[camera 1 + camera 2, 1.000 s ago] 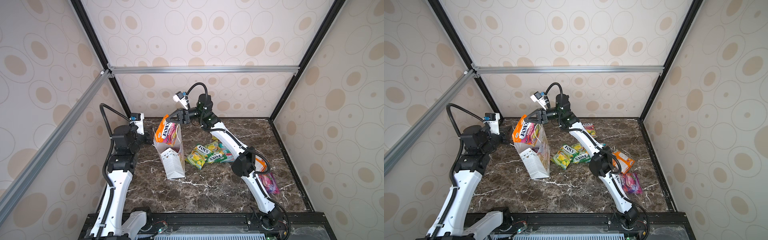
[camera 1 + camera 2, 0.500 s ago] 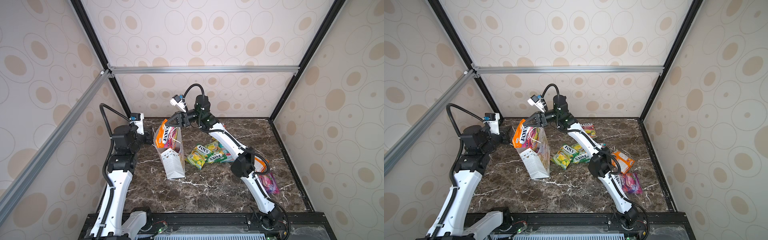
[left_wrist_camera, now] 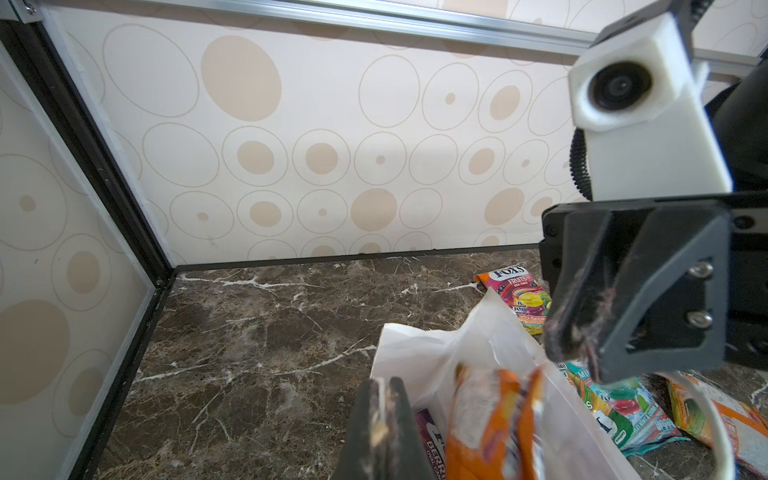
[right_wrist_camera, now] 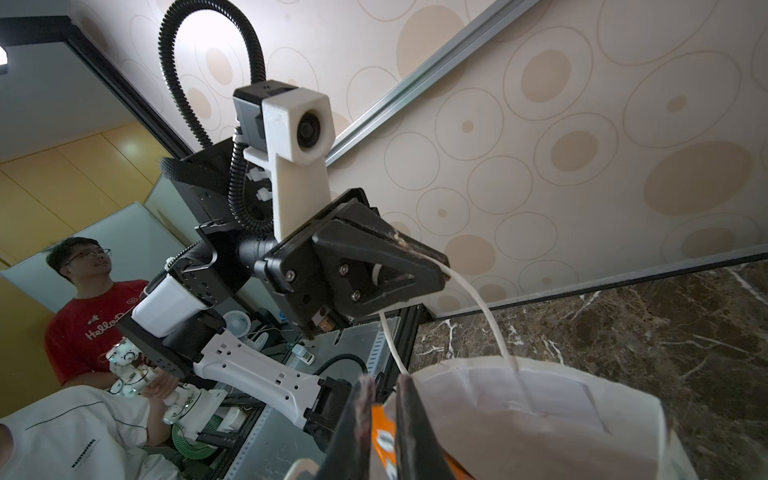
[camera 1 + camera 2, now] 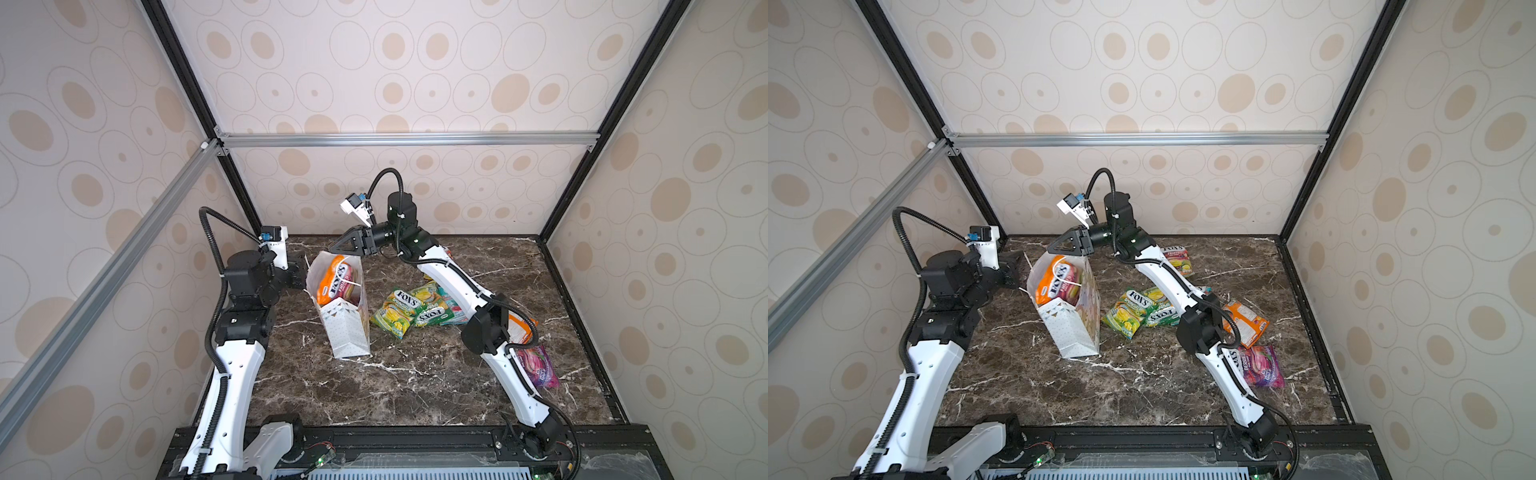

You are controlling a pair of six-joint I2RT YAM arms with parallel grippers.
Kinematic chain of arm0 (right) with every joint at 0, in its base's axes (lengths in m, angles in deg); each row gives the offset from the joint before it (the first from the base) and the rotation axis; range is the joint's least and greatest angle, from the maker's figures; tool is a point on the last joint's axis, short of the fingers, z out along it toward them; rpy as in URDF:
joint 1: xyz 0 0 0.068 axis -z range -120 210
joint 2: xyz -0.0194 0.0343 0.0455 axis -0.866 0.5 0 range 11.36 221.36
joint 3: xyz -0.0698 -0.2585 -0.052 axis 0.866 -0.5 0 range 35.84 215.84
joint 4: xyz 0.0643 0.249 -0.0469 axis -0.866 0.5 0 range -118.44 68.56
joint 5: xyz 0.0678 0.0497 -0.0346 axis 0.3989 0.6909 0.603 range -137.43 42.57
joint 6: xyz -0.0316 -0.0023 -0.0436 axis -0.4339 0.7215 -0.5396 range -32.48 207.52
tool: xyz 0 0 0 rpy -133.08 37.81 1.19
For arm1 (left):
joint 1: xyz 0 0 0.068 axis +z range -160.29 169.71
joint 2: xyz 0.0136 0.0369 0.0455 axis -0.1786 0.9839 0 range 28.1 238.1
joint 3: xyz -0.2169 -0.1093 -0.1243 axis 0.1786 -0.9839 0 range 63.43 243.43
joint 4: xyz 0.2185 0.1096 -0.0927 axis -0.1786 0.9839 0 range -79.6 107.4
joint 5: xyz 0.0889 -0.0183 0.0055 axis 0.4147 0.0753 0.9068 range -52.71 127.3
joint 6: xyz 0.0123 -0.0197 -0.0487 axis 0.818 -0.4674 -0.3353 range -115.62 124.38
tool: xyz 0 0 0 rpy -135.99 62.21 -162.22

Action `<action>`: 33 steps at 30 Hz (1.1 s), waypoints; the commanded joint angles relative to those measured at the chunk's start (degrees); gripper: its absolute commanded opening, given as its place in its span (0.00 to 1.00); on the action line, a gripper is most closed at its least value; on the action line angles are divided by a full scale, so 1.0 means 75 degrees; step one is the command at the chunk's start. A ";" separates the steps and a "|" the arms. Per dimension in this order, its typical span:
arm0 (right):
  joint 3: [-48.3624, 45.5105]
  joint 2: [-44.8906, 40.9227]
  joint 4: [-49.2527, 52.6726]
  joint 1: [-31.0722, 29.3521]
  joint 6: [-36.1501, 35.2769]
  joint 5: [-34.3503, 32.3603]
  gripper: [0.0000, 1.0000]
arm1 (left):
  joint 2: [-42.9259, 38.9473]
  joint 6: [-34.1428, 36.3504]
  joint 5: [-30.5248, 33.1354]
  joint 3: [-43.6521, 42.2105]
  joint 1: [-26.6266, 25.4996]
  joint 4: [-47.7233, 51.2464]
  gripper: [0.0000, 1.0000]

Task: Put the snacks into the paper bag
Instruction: 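Open the right gripper to release the packet inside the bag, then raise the right gripper out of the bag and move back over the packets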

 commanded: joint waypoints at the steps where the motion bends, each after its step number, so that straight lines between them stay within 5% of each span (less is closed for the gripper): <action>1: 0.0082 -0.0251 0.0171 0.0026 -0.0325 -0.0131 0.20 | -0.0096 0.0055 -0.0006 0.0064 0.0050 -0.0073 0.00; 10: 0.0053 -0.0769 0.1305 0.0076 -0.1494 -0.0811 0.25 | -0.0083 0.0068 -0.0012 0.0057 0.0059 -0.0063 0.00; 28: -0.0585 -0.2602 0.4146 0.0072 -0.3310 -0.4568 0.32 | -0.0091 0.0032 -0.0084 0.0038 0.0054 -0.0089 0.00; 33: -0.1737 -0.3506 0.4367 0.0077 -0.3498 -0.5074 0.33 | -0.0103 0.0021 -0.0086 0.0039 0.0055 -0.0097 0.00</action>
